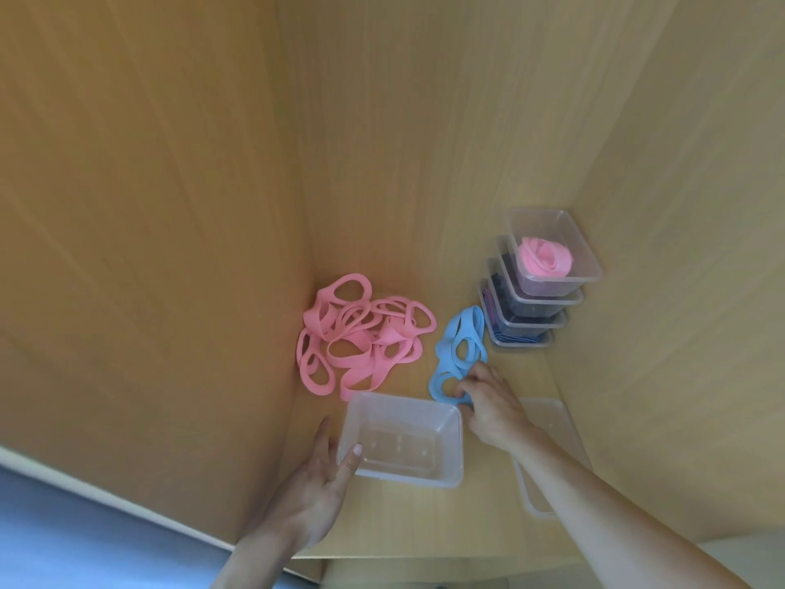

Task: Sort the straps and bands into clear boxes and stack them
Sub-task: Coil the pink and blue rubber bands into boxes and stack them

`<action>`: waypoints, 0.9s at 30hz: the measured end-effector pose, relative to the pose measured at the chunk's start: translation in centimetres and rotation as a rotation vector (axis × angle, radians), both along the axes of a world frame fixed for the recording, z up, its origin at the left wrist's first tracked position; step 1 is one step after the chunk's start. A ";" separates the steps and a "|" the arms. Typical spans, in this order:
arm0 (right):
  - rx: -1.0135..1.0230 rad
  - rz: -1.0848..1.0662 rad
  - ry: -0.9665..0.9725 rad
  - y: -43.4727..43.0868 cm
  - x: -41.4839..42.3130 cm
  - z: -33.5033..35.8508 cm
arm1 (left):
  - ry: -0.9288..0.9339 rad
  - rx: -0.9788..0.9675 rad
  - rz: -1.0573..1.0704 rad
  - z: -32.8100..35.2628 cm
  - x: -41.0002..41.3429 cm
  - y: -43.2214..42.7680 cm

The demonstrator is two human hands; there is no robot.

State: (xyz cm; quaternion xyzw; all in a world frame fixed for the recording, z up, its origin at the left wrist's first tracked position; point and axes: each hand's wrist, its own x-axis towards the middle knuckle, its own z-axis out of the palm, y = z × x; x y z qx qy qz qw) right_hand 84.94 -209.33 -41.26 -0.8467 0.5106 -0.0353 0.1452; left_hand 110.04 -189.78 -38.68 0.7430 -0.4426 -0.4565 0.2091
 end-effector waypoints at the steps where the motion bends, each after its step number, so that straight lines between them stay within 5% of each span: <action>1: 0.004 0.011 -0.003 -0.1 0.1 0.1 | 0.004 0.002 0.002 0.0 0.0 0.0; 10: -0.139 -0.075 -0.299 -3.5 0.8 7.6 | 0.009 0.008 0.004 0.3 0.0 -0.3; 27: -0.432 -0.065 -0.327 -5.4 1.5 20.2 | 0.045 -0.014 0.051 0.7 0.6 -1.4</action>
